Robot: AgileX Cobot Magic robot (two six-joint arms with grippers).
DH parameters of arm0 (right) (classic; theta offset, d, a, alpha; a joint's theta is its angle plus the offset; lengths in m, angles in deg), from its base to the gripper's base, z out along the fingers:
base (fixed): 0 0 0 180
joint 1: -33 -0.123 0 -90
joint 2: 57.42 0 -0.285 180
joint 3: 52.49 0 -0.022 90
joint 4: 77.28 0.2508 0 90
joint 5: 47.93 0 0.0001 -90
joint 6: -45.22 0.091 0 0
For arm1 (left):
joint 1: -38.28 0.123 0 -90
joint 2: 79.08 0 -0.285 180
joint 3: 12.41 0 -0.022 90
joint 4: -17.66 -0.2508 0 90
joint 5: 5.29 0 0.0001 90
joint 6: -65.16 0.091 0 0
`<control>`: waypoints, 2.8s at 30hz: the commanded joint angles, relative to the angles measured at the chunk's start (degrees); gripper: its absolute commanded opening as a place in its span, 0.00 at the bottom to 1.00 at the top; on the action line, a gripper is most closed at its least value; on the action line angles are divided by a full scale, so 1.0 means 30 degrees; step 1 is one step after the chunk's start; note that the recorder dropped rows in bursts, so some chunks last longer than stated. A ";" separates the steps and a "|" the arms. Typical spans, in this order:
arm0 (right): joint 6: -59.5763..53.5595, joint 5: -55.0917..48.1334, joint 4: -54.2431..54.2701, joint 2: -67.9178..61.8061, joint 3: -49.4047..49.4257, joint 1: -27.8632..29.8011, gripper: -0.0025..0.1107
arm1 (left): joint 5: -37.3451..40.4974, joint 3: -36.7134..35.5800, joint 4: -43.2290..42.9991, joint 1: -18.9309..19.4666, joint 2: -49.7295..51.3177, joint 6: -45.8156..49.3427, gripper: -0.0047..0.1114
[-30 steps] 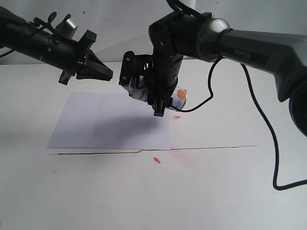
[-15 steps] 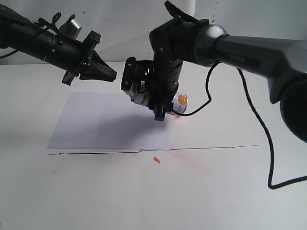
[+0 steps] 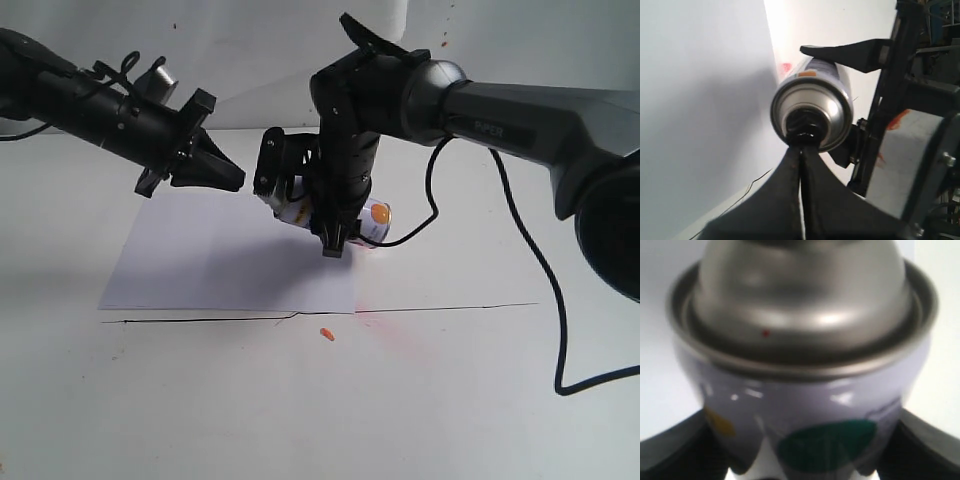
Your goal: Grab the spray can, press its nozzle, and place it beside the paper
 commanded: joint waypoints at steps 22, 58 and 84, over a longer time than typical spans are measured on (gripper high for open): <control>-0.0487 0.0130 0.0720 0.0296 -0.0146 0.0017 0.02 | 0.0011 0.0044 0.0402 -0.0235 0.0144 0.0174 0.04; -0.0609 0.0092 0.0736 0.0296 -0.0146 -0.0017 0.02 | 0.0011 0.0083 0.1563 -0.0772 0.1128 0.0561 0.04; 0.0097 -0.0318 0.2127 0.0853 -0.0146 0.0702 0.02 | -1.0074 -0.8257 -0.1046 0.2219 -0.8873 0.4167 0.04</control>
